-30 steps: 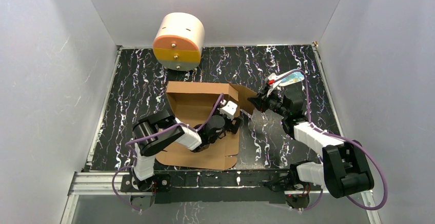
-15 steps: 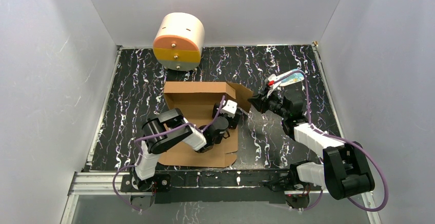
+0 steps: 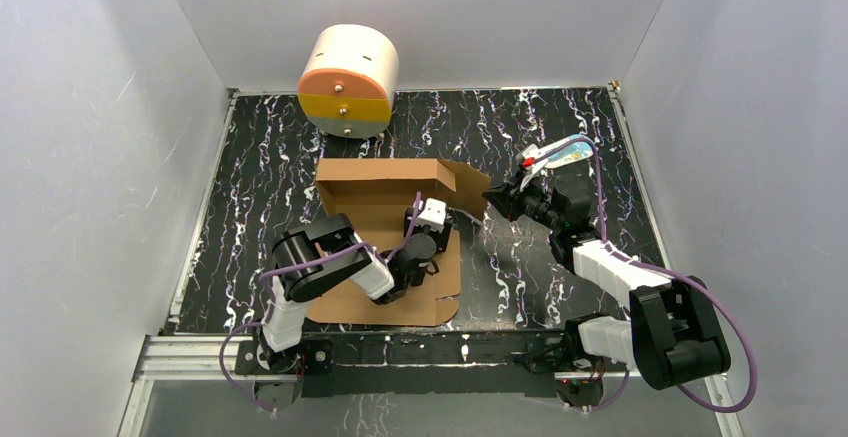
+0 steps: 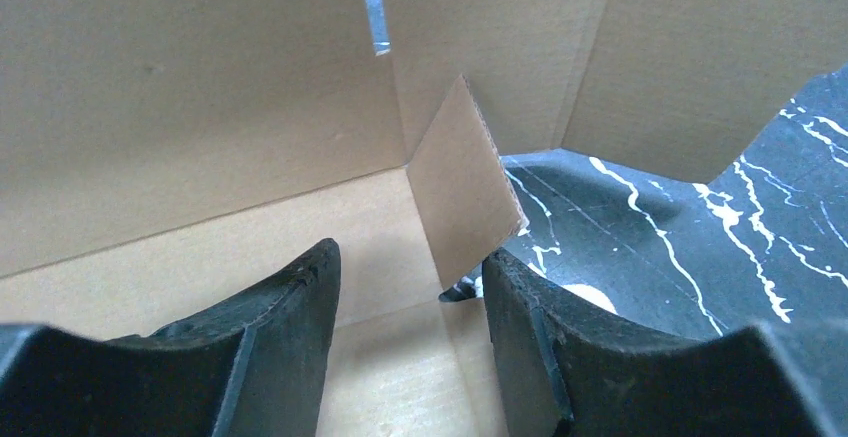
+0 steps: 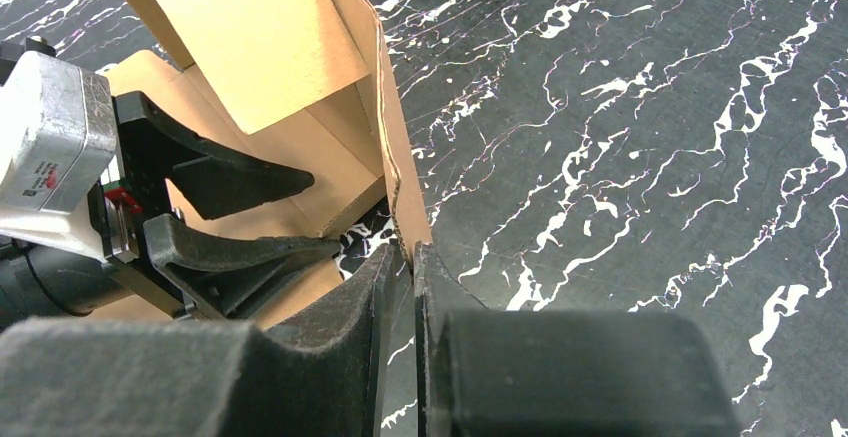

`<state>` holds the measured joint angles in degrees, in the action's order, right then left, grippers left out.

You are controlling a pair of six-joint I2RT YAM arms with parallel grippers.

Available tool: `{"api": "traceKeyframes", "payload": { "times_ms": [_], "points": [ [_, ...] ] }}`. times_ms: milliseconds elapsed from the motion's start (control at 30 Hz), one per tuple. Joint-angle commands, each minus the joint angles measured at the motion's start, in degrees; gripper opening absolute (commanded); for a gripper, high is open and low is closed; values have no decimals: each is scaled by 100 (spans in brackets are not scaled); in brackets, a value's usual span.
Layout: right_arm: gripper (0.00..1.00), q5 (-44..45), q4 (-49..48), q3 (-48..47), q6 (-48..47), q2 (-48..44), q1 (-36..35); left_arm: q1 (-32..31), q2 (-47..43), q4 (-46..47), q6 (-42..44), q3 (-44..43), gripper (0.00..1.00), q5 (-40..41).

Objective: Fold the paper box

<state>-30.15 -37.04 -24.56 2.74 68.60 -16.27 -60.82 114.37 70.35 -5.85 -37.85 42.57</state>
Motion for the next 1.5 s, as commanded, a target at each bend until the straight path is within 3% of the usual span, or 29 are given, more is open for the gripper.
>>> {"api": "traceKeyframes", "payload": {
  "times_ms": [0, 367, 733, 1100, 1467],
  "points": [
    [20, -21, -288, 24, -65, -133, -33, 8, -432, 666, -261, 123, 51, 453],
    [17, 284, -445, 128, -265, -109, -333, 346, -628, 569, -1096, 501, 49, 157],
    [14, 1007, -272, 180, -502, -437, -715, 617, -601, 288, -1910, 743, 36, -336],
    [54, 1551, -936, -39, -849, 70, -633, 659, -532, 200, -1989, 806, 34, -487],
    [62, 554, -1934, -587, -910, 1293, -290, 659, -859, 216, -1620, 868, 40, -1122]
  ]
}}
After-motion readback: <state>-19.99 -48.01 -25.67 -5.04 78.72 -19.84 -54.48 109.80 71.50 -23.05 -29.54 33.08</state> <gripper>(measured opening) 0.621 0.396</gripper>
